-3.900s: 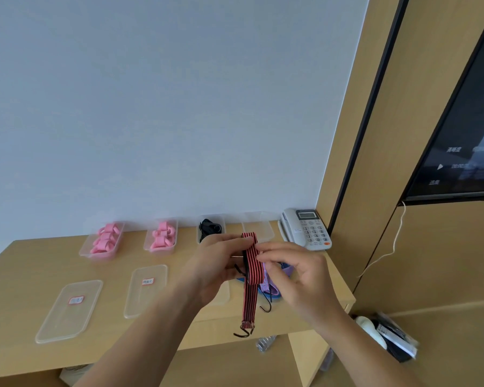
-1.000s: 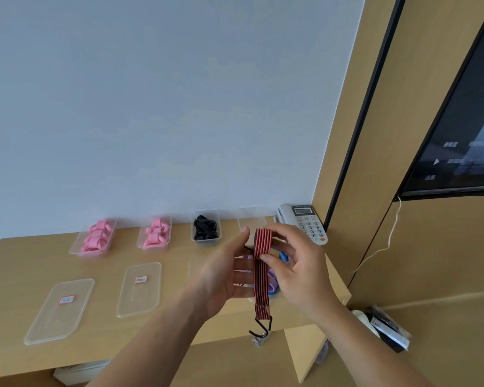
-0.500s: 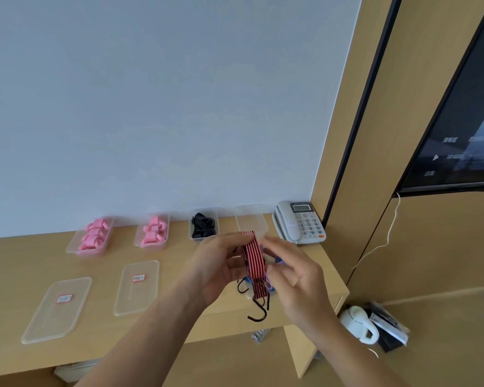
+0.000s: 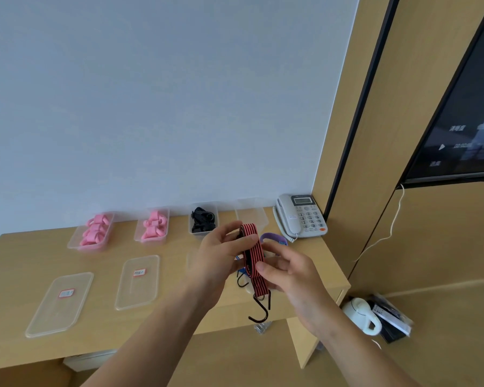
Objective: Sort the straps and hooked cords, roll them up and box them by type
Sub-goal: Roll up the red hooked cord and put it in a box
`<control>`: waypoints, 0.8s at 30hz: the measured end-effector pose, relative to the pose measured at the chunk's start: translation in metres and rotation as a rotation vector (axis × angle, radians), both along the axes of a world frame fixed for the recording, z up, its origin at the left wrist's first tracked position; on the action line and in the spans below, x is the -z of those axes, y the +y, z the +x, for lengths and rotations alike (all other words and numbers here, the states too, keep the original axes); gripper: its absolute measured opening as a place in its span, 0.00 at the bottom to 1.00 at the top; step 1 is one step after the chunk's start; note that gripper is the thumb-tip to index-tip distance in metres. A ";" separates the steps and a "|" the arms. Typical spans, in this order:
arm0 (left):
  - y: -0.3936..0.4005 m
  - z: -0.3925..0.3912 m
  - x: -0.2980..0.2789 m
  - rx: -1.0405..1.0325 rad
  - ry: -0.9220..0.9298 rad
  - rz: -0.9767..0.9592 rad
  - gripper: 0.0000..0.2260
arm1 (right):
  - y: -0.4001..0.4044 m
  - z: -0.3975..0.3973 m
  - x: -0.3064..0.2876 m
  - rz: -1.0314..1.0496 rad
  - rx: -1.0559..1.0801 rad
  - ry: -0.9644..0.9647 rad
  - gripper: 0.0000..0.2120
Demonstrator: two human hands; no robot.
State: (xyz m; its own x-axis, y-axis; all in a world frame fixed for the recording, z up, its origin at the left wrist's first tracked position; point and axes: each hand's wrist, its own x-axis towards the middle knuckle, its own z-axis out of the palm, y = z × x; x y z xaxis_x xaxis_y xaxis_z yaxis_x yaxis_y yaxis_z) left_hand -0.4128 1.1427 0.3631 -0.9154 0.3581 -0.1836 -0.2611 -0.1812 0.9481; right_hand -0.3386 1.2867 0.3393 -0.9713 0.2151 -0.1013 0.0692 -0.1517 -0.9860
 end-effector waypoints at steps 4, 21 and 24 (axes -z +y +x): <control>0.005 0.003 0.005 0.055 0.014 -0.031 0.15 | 0.001 0.001 0.001 0.028 -0.002 -0.026 0.19; 0.028 0.000 0.030 -0.022 -0.194 -0.029 0.11 | 0.040 -0.016 0.034 0.205 0.002 -0.098 0.21; 0.038 -0.005 0.030 -0.051 -0.203 -0.014 0.09 | 0.050 -0.017 0.044 0.237 -0.066 -0.163 0.13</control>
